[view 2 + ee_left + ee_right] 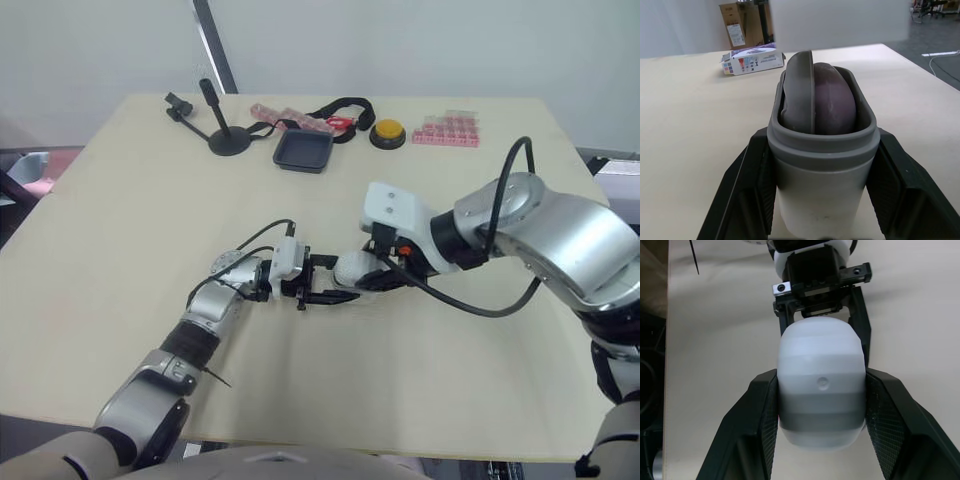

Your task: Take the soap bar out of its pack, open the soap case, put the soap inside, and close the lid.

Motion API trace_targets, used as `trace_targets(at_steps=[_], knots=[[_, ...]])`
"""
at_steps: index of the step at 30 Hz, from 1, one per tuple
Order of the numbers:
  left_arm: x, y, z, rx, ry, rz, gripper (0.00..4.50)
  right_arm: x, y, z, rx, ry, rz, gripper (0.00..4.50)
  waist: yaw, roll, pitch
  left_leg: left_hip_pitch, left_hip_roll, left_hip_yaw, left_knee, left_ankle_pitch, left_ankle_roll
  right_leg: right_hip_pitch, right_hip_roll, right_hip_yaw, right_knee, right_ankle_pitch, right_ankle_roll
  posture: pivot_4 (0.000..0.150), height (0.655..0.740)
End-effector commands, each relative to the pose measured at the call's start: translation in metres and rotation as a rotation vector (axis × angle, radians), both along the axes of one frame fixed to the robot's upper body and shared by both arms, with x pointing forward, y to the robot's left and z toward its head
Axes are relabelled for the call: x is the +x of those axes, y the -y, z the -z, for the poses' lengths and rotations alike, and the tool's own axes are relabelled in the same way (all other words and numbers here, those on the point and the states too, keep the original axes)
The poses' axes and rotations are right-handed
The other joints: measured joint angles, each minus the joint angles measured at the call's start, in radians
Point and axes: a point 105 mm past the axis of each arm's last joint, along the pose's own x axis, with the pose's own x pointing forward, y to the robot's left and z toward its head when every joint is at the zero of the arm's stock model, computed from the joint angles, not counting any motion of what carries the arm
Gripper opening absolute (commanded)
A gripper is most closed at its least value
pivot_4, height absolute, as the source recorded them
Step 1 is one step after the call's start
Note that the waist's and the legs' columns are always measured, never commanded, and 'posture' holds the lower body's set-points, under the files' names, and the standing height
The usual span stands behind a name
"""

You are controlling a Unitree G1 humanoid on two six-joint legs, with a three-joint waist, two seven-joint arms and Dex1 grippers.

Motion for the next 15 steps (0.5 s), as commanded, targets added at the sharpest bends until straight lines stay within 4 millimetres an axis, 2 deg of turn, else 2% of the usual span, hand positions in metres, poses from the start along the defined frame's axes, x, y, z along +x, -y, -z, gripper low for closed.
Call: trace_targets(at_steps=[1, 9, 15], knots=[[0.003, -0.001, -0.002, 0.005, 0.016, -0.013, 1.92, 0.003, -0.005, 0.0, -0.024, 0.04, -0.009, 1.95, 0.001, 0.0, 0.0, 0.0, 0.0, 0.0, 0.0, 0.0, 0.0, 0.0, 0.0, 0.0, 0.0, 0.0, 0.0, 0.15, 0.74], [0.003, -0.001, -0.001, 0.008, 0.009, -0.019, 1.92, 0.01, -0.004, 0.004, -0.049, 0.058, -0.02, 1.95, 0.001, 0.0, 0.0, 0.001, 0.0, 0.0, 0.0, 0.0, 0.0, 0.0, 0.0, 0.0, 0.001, 0.0, 0.0, 0.15, 0.74], [0.003, -0.002, -0.001, 0.011, 0.002, -0.028, 1.92, 0.008, -0.005, 0.01, -0.06, 0.038, -0.047, 1.95, 0.001, 0.0, 0.0, 0.001, 0.0, 0.0, 0.0, 0.0, 0.0, 0.0, 0.0, 0.0, 0.001, 0.0, 0.0, 0.15, 0.74]])
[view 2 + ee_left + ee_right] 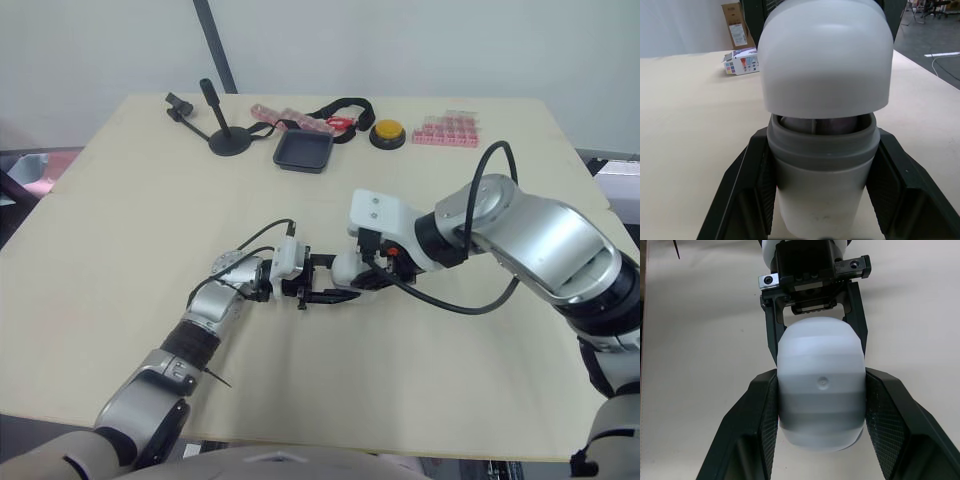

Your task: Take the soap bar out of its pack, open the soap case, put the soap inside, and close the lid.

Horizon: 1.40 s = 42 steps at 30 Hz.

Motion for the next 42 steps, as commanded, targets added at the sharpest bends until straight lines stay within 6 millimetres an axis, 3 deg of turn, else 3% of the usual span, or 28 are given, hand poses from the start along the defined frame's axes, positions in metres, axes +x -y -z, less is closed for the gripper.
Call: trace_targets(at_steps=[1, 22, 42], knots=[[0.002, -0.003, -0.001, 0.01, 0.01, -0.021, 1.92, -0.003, 0.0, 0.002, -0.02, 0.002, -0.03, 1.95, 0.0, 0.0, 0.0, 0.0, 0.0, 0.0, 0.0, 0.0, 0.0, 0.0, 0.0, 0.0, 0.0, 0.0, 0.0, 0.15, 0.74], [0.0, -0.001, -0.006, -0.005, 0.002, -0.019, 1.92, 0.004, 0.007, 0.021, -0.107, -0.011, -0.036, 1.95, -0.005, -0.001, -0.001, 0.001, 0.0, 0.0, 0.002, 0.0, 0.0, 0.0, 0.0, 0.0, 0.002, 0.0, 0.0, 0.15, 0.74], [0.001, 0.0, -0.006, -0.004, 0.002, -0.023, 1.92, 0.005, 0.001, 0.027, -0.073, -0.059, -0.034, 1.95, -0.017, -0.003, -0.002, 0.001, 0.0, 0.0, 0.003, 0.0, 0.0, 0.002, 0.0, 0.0, 0.002, 0.0, 0.0, 0.15, 0.74]])
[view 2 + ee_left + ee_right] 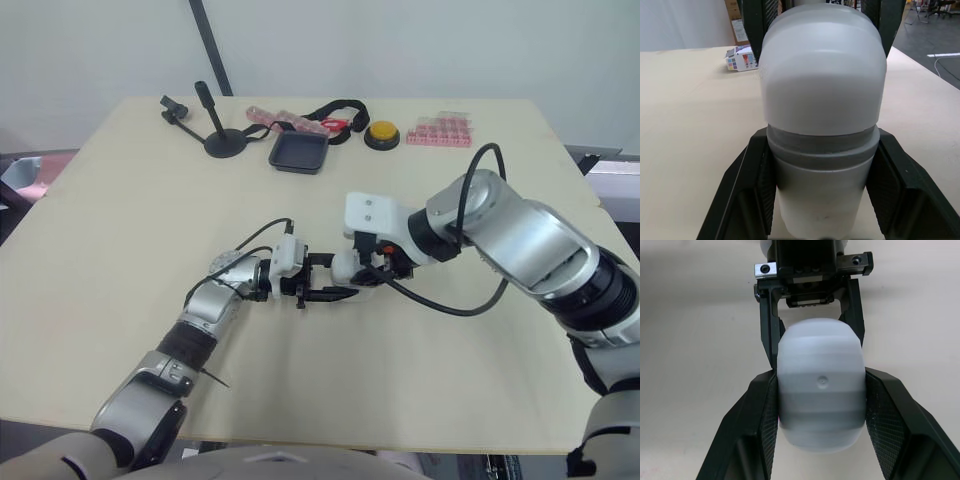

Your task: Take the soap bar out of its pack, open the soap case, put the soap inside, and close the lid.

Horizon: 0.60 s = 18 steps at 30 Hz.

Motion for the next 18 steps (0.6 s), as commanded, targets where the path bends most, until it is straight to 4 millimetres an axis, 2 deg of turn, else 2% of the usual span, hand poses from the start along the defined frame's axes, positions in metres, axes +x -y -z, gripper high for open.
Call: trace_targets(at_steps=[1, 14, 18], knots=[[-0.001, 0.002, -0.006, -0.014, 0.028, 0.006, 1.92, -0.004, 0.005, 0.02, -0.037, -0.088, 0.023, 1.95, 0.0, 0.0, 0.0, 0.0, 0.0, 0.0, 0.0, 0.0, 0.0, 0.0, 0.0, 0.0, 0.0, 0.0, 0.0, 0.15, 0.74], [-0.002, 0.001, -0.005, -0.007, 0.03, 0.002, 1.92, -0.009, 0.014, 0.03, -0.107, -0.105, 0.011, 1.95, -0.006, -0.001, -0.001, 0.006, 0.0, 0.0, -0.002, 0.0, 0.0, 0.008, 0.0, 0.0, -0.006, 0.0, 0.0, 0.15, 0.74], [-0.002, 0.002, -0.005, -0.006, 0.03, 0.001, 1.92, -0.007, 0.01, 0.028, -0.095, -0.095, -0.002, 1.95, -0.008, -0.002, -0.001, 0.007, 0.0, 0.0, -0.004, 0.0, 0.0, 0.011, 0.0, -0.001, -0.01, 0.0, 0.0, 0.15, 0.74]])
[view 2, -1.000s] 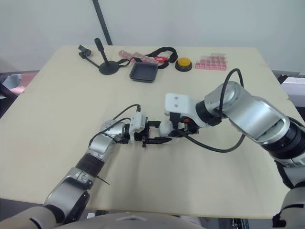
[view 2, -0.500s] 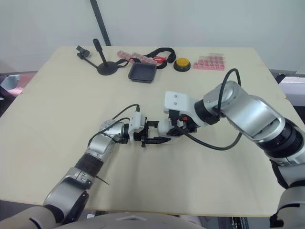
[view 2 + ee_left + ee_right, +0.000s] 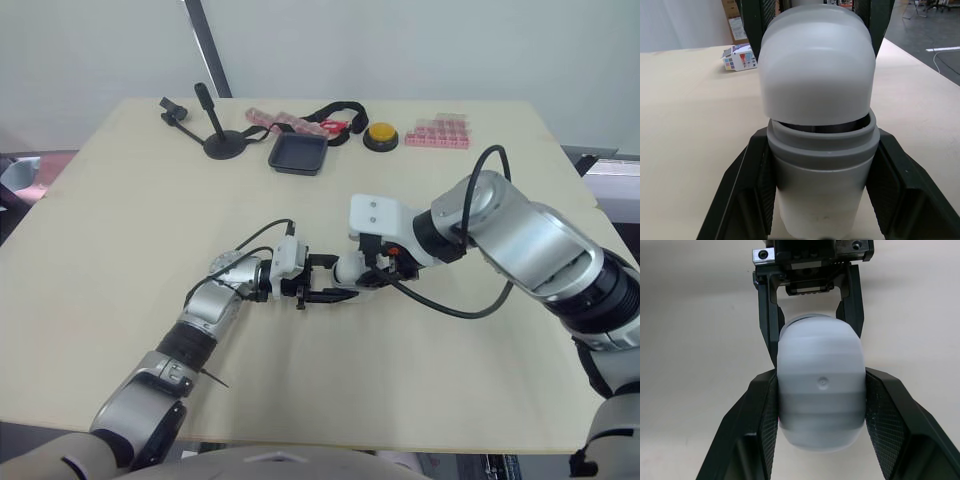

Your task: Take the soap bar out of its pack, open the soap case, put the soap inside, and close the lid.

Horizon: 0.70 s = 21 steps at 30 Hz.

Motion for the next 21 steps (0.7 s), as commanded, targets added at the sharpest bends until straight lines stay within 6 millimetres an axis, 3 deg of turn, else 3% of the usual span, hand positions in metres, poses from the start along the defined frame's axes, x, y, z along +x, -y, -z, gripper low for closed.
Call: trace_targets(at_steps=[1, 21], knots=[[-0.0009, 0.0014, -0.006, -0.023, 0.018, 0.0, 1.92, -0.0067, 0.0024, 0.0241, -0.053, -0.099, 0.005, 1.95, -0.001, -0.001, -0.001, 0.0, 0.0, 0.0, 0.0, 0.0, 0.0, 0.0, 0.0, 0.0, 0.0, 0.0, 0.0, 0.15, 0.74], [0.0003, 0.0006, -0.0058, -0.027, 0.011, -0.014, 1.92, -0.016, -0.0032, 0.029, -0.056, -0.144, -0.024, 1.95, -0.002, -0.003, -0.002, 0.005, 0.0, 0.0, -0.004, 0.0, 0.0, 0.005, 0.0, 0.0, -0.004, 0.0, 0.0, 0.15, 0.74]])
